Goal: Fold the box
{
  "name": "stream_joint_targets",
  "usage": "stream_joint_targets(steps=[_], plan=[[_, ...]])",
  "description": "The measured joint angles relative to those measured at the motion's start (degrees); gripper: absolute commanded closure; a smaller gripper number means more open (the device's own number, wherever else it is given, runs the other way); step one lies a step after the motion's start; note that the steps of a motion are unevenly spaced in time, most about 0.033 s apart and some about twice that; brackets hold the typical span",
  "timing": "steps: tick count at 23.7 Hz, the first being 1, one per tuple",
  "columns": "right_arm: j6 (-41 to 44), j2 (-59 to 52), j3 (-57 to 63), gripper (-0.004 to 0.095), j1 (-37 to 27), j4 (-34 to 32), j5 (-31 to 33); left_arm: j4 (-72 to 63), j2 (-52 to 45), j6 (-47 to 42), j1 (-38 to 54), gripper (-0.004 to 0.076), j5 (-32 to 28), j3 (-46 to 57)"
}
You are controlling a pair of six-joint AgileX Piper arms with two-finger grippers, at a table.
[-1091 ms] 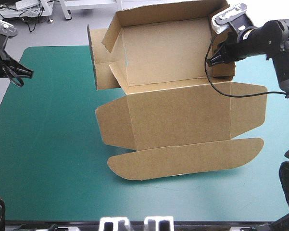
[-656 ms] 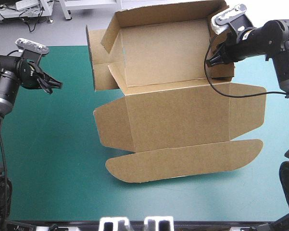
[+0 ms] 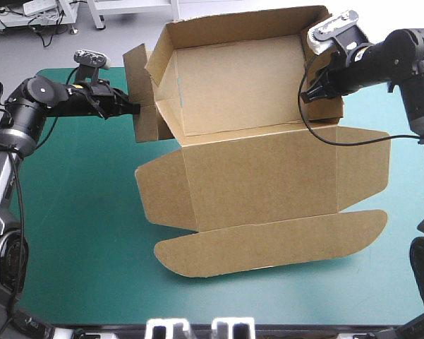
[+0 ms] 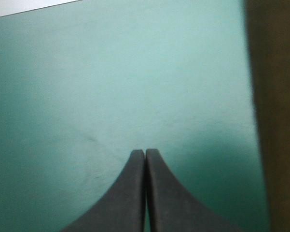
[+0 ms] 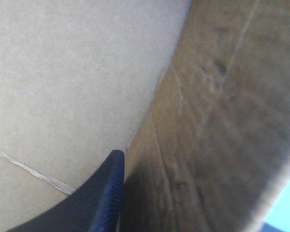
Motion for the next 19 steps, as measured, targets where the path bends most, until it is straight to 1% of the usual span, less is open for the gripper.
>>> stream_joint_targets(steps=[2,4,7,12,14,17,19], plan=[[-0.1,0.0,0.0,0.0928,0.0,-0.7,0.0,-10.2,0.0,6.7,0.1,0.0734,5.8,-0.4],[0.0,0.0,0.0,0.0928,-0.1,-0.5,-0.2,-19.5,0.0,10.9,0.0,0.0734,12.0,-1.7],[1.1,0.0,0.0,0.0928,-0.1,-0.9,-1.0,-28.5,0.0,12.9,0.0,0.0734,17.7,-5.0],[2.1,0.0,0.0,0.0928,-0.1,-1.1,-1.9,-33.8,0.0,13.1,0.0,0.0732,19.7,-7.8],[2.4,0.0,0.0,0.0928,-0.1,-1.1,-2.3,-33.8,0.0,13.1,0.0,0.0715,19.7,-7.9],[2.4,0.0,0.0,0.0928,-0.1,-1.1,-2.6,-33.8,0.0,12.9,0.0,0.0662,19.7,-7.9],[2.4,0.0,0.0,0.0928,-0.1,-1.0,-2.7,-33.8,0.0,12.9,0.0,0.0598,19.7,-7.9]])
